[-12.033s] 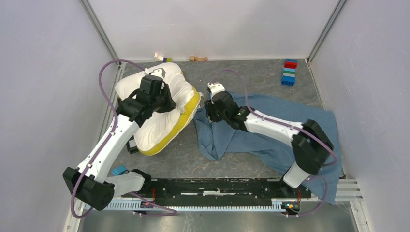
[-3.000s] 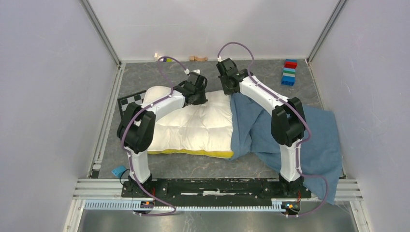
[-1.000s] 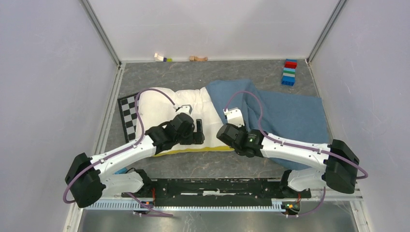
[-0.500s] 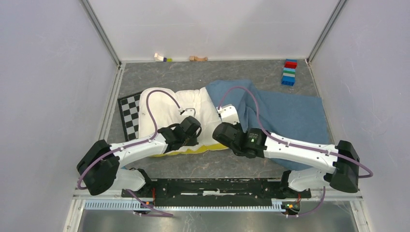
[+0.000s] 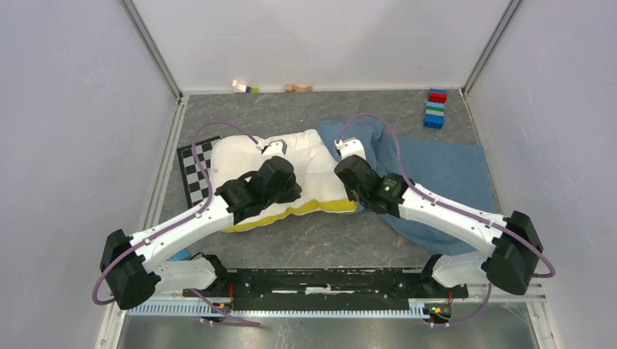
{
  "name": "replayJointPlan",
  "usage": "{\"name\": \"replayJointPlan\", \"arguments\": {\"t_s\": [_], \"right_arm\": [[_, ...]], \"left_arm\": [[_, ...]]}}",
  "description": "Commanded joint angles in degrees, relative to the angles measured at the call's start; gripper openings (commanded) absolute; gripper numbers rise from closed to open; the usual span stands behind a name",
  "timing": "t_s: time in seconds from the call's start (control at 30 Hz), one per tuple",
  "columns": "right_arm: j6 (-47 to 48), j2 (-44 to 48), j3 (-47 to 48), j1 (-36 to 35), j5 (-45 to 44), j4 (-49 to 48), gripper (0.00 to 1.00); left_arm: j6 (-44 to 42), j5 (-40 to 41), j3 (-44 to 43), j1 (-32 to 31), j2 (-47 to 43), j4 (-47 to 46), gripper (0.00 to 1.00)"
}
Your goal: Put the pillow into the pillowcase
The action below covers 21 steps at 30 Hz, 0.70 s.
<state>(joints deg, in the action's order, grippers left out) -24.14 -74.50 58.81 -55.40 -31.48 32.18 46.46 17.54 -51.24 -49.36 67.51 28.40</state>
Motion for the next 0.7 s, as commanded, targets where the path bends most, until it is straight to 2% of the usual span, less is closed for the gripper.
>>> {"name": "replayJointPlan", "arguments": {"t_s": [0.0,0.13,0.27,0.4,0.53,0.6,0.67], "right_arm": [[4.68,-4.26,0.42,4.21,8.97,-6.69,0.03],[6.43,-5.41,6.85,4.20,12.09,-7.27,0.11],[6.36,-5.25,11.52,2.65,16.02,-7.20,0.06],[5.13,-4.93,15.91,-4.46,12.77,-6.29,0.04],[3.31,-4.70,11.85,-5.40,10.51,-8.09,0.06],[1.67,-5.56,9.11,-2.70,7.48,-5.13,0.06],[0.81,-4.23,1.98,2.06,9.19,-7.43,0.06]], "left_arm": [[6.00,-0.07,-4.18,-0.69,-3.37,-2.86,0.03],[8.40,-2.35,-1.80,-0.72,0.88,-8.32,0.02],[11.27,-2.23,1.78,-0.57,4.74,-16.33,0.02],[12.02,-2.66,1.01,0.26,10.03,-19.31,0.02],[14.26,-6.61,2.47,2.44,11.06,-23.15,0.02],[14.10,-6.06,3.07,3.10,8.14,-23.35,0.02],[13.88,-4.89,3.12,4.07,4.43,-21.30,0.03]]}}
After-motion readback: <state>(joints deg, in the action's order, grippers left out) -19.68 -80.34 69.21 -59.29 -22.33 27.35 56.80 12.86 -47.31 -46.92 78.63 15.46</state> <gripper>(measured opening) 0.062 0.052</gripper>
